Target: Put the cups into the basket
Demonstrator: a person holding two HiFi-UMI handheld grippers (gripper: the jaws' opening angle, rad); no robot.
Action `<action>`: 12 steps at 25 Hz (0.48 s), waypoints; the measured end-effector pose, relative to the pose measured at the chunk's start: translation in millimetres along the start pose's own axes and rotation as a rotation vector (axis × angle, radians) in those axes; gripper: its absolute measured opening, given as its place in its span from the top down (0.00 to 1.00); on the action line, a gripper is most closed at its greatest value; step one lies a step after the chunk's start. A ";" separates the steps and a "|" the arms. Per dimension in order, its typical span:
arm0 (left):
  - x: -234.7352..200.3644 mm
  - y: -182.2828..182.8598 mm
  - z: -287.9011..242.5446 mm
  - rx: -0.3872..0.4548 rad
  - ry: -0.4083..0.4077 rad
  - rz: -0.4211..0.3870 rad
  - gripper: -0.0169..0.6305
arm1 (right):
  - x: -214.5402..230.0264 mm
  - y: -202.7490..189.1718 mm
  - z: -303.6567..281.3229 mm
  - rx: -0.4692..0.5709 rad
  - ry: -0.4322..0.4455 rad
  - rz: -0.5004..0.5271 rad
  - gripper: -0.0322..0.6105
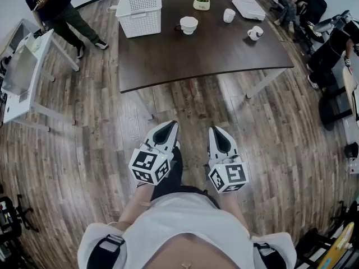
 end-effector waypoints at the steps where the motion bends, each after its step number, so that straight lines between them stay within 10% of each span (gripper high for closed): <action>1: -5.5 5.3 -8.7 0.000 -0.005 -0.002 0.95 | 3.4 3.2 -8.7 -0.002 0.001 0.003 0.93; 12: -67.8 45.4 -84.7 0.000 -0.023 -0.001 0.95 | 35.9 21.7 -106.2 -0.033 -0.013 -0.060 0.93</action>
Point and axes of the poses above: the fingertips, and each gripper's own axes: z backward along the fingers, x to its right, y out of its top, the point moved 6 cm from there along z, backward along the fingers, and after that the axes turned 3 degrees about y, right-handed, at the moved point
